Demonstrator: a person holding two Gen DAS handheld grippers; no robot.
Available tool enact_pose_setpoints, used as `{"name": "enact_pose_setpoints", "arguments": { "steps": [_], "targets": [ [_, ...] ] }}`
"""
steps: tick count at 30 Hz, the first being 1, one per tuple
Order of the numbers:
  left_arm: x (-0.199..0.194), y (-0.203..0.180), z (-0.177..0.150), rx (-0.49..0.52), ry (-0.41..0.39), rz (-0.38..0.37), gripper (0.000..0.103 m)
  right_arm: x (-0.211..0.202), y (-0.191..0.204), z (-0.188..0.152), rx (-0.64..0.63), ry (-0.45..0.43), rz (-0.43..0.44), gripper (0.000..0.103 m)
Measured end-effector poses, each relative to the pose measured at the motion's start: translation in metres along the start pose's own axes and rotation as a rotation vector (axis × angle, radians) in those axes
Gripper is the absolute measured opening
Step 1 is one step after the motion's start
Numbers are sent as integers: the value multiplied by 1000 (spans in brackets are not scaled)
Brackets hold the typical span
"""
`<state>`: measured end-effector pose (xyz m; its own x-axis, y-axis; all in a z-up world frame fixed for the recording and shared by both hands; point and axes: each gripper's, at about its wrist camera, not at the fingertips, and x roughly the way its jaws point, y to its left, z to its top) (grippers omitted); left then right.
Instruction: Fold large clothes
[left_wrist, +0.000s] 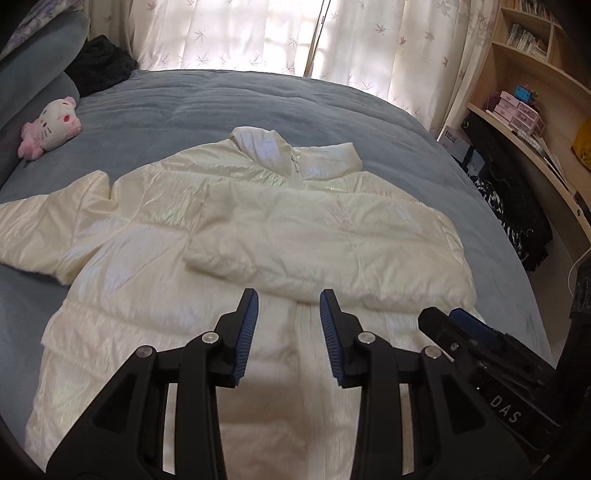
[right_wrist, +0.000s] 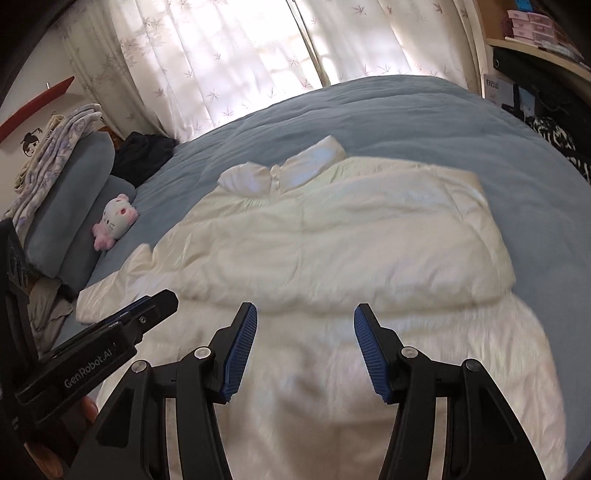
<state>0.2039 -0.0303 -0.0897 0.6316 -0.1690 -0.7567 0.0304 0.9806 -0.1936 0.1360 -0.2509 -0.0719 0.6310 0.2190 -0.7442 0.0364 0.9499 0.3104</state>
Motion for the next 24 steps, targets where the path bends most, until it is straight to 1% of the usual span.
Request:
{"name": "enact_pose_setpoints", "arguments": {
  "steps": [2,4,6,9,11,14,18,21,24],
  "targets": [
    [-14,0,-12,18,-13,32,33,-15,4,-19,25,6,-14,56],
    [-30,4,-26,29,-16,70,33,-31,3,-37,59,10,-7,56],
    [-43,9,-37,21,-10,79,33,-46,1,-54,86,17,-2,56],
    [-63,17,-55,22,-7,93,33,-64,-3,-72,128,27,-7,63],
    [-75,22,-66,26,3,103,34,-74,-2,-85,138,38,2,63],
    [-93,29,-79,25,8,106,34,-92,5,-100,115,58,-2,63],
    [-120,34,-91,44,-16,114,35,-115,19,-115,66,53,-17,63],
    [-142,42,-97,49,-46,120,44,-127,36,-124,18,53,-41,67],
    [-160,51,-96,39,-75,131,46,-135,52,-129,-22,62,-38,68]
  ]
}}
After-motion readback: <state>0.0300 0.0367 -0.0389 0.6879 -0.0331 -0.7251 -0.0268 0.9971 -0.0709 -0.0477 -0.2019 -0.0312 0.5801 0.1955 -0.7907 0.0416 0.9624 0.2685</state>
